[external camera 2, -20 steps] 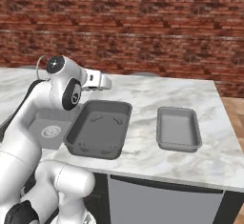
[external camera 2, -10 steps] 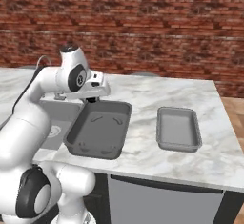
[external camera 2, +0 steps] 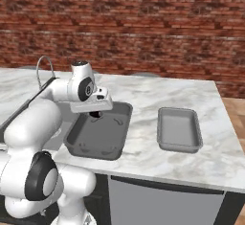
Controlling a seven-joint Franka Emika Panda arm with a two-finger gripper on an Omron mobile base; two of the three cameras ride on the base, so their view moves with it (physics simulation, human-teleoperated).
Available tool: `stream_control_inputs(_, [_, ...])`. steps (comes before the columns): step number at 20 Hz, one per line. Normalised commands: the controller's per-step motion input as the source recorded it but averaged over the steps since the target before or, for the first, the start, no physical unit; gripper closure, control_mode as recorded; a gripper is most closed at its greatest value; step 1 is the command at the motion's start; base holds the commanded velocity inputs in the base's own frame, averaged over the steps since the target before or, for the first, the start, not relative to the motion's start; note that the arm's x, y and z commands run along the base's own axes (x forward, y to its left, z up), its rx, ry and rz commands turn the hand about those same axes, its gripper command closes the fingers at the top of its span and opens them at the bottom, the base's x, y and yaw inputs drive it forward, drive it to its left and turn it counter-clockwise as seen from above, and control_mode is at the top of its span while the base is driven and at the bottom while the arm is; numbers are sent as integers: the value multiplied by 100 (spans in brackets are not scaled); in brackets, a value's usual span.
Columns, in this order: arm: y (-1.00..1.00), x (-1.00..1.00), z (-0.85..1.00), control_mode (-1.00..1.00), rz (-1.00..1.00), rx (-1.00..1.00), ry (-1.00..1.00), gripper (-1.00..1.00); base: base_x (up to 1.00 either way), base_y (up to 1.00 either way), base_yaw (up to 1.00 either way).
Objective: Place one eggplant and one fish in each tupperware on the nearby counter, to pack two identical lunches.
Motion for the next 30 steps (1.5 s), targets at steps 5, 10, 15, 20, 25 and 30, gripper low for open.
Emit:
stream_control_inputs(5, [4, 18, -37, -100, 0, 0, -18, 100, 0, 0, 0])
stream_control_inputs(10, [12, 21, -33, -100, 0, 0, -24, 100, 0, 0, 0])
stream_control_inputs(15, [12, 18, -34, -100, 0, 0, -3, 100, 0, 0, 0])
stream_control_inputs(20, [1, 26, -15, -100, 0, 0, 1, 100, 0, 0, 0])
stream_control_inputs(25, [0, 30, -2, -100, 0, 0, 1, -100, 0, 0, 0])
stream_control_inputs(30, [-1, 15, -11, -100, 0, 0, 0, -100, 0, 0, 0])
